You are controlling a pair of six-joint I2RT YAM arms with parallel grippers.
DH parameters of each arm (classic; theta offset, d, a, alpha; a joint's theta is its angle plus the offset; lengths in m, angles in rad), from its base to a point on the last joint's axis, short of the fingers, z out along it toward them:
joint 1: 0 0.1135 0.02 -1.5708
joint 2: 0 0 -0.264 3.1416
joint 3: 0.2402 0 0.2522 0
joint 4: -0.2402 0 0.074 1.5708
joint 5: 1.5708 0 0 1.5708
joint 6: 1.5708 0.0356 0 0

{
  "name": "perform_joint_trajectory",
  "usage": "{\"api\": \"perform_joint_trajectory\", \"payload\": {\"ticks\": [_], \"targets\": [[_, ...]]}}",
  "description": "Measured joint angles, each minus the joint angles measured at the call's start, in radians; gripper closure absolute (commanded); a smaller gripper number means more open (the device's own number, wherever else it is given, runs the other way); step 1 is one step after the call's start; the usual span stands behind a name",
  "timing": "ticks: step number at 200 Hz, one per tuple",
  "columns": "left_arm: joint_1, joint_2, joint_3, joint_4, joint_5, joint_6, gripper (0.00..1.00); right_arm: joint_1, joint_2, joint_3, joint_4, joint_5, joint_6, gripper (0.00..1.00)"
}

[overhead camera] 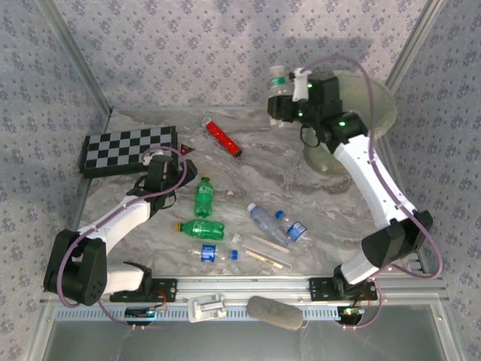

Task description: Put the plastic bottles in the bin

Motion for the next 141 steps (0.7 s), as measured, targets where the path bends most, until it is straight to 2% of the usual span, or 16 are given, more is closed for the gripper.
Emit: {"api": "perform_joint_trajectory", "payload": {"ticks": [70,106,141], "targets": [[0.000,0.003,0.000,0.000,0.000,0.003,0.00,-0.225,-0.049,0.001,0.010,0.116,-0.048,0.51],[0.000,0.009,0.000,0.000,0.000,0.003,0.00,-0.307,-0.040,-0.004,0.035,0.166,-0.063,0.51],[0.000,0.019,0.000,0.000,0.003,0.007,0.00,-0.342,0.031,-0.003,0.032,0.208,-0.073,0.50]]}}
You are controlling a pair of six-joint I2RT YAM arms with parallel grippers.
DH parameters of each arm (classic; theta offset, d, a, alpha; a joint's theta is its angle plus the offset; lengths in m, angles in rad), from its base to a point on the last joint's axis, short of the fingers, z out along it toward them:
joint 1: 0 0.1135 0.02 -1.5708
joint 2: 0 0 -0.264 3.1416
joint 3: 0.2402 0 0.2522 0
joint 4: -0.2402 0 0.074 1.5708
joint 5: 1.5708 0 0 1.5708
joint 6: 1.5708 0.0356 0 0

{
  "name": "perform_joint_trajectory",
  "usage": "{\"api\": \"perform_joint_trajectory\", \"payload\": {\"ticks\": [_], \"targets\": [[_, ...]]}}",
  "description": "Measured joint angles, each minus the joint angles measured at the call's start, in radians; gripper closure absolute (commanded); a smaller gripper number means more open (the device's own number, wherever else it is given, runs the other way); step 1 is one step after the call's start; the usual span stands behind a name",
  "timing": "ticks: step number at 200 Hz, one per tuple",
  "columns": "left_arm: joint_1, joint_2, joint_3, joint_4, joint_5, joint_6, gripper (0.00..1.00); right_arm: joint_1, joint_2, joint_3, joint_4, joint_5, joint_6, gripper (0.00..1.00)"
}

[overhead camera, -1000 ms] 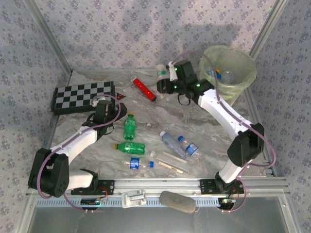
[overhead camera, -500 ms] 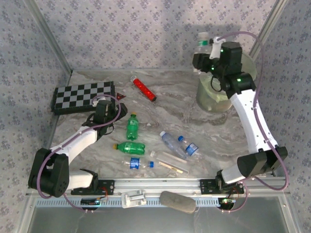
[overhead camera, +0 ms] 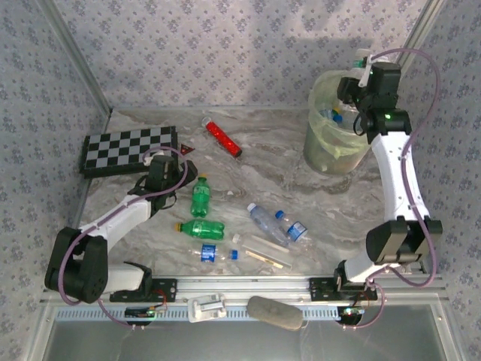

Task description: Put the plastic bottles in the bin

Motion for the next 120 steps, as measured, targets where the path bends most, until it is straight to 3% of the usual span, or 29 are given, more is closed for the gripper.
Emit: {"api": "perform_joint_trajectory", "payload": {"ticks": [62,120], "targets": [[0.000,0.001,0.000,-0.003,0.013,0.015,0.00,-0.024,0.131,0.000,-0.042,0.006,0.001,0.44],[0.000,0.011,0.000,-0.005,0.020,0.014,0.00,-0.045,0.179,0.035,-0.080,-0.014,0.015,0.20]]}}
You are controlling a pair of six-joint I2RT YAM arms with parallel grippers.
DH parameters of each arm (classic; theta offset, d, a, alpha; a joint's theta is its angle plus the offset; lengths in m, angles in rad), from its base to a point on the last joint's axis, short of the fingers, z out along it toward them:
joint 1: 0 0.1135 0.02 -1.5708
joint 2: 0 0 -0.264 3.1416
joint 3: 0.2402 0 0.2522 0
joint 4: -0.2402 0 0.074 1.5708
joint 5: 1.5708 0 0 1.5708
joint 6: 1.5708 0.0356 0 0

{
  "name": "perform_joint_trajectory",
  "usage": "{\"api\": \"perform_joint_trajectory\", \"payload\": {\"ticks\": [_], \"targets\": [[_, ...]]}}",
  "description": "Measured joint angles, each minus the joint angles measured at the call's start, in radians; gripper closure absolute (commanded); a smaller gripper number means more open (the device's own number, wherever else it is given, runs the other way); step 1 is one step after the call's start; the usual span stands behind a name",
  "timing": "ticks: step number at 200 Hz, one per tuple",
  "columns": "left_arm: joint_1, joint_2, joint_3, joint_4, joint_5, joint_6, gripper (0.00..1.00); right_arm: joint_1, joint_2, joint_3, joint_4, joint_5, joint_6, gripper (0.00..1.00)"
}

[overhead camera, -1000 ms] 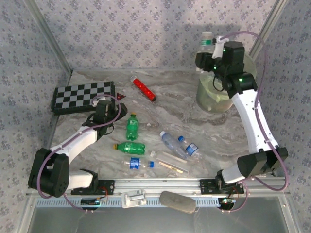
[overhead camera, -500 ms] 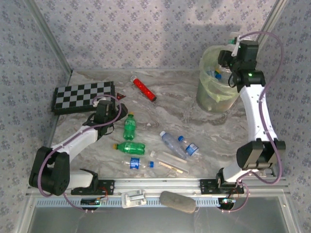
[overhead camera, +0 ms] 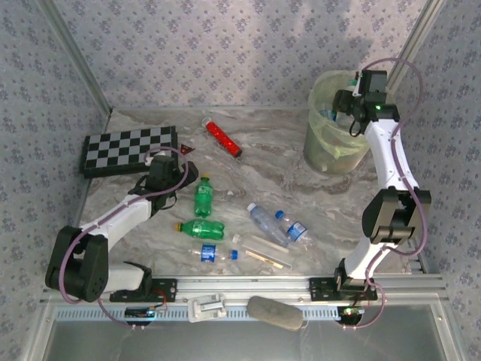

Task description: Put the plastic bottles in the bin

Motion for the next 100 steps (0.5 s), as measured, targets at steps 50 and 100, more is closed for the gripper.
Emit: {"api": "perform_joint_trajectory", "payload": {"ticks": [50,100], "targets": [[0.000,0.003,0.000,-0.014,0.003,0.000,0.00,0.000,-0.002,0.076,-0.007,-0.010,0.004,0.01],[-0.011,0.003,0.003,-0.049,0.003,0.024,0.00,0.058,-0.109,0.016,0.023,-0.031,-0.005,0.01]]}}
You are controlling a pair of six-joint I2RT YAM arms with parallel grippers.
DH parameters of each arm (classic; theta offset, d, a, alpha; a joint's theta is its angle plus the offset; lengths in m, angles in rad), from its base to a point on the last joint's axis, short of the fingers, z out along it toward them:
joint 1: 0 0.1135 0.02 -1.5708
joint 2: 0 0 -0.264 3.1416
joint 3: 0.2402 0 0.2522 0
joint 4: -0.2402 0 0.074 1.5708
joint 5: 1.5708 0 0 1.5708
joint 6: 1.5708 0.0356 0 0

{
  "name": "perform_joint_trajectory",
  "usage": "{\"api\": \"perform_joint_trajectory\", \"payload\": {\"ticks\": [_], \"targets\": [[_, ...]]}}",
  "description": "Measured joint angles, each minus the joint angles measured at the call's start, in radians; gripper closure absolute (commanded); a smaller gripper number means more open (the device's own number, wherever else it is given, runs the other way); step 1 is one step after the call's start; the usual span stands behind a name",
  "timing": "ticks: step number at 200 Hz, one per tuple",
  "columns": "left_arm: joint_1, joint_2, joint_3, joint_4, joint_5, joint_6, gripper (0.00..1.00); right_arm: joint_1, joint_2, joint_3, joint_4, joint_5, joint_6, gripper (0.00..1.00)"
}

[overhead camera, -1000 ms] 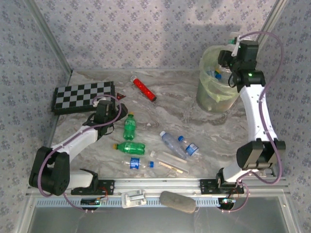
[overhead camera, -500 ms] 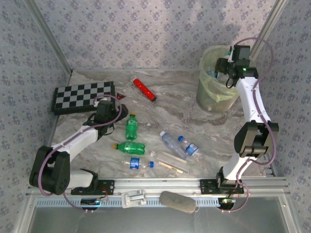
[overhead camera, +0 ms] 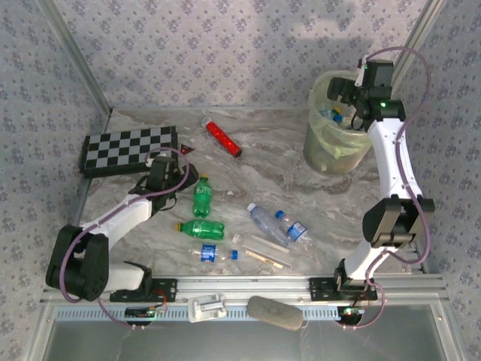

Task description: Put the plastic bottles in the bin

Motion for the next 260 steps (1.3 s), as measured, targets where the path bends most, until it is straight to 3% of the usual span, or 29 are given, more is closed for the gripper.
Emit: {"api": "perform_joint_trajectory", "payload": {"ticks": [43,76,152,209,260], "targets": [[-0.055,0.000,0.035,-0.074,0.000,0.035,0.00,0.147,-0.217,-0.195,0.113,-0.060,-0.007,0.01],[-0.126,0.001,0.066,-0.127,-0.005,0.056,0.00,0.257,-0.288,-0.334,0.198,-0.107,-0.007,0.01],[-0.283,0.071,0.096,-0.284,-0.067,0.083,0.00,0.449,-0.283,-0.691,0.410,-0.162,0.138,0.01],[-0.317,0.147,0.126,-0.332,-0.111,0.082,0.00,0.524,-0.235,-0.768,0.526,-0.146,0.232,0.01],[-0.317,0.213,0.150,-0.334,-0.158,0.088,0.03,0.532,-0.186,-0.769,0.556,-0.145,0.264,0.01]]}}
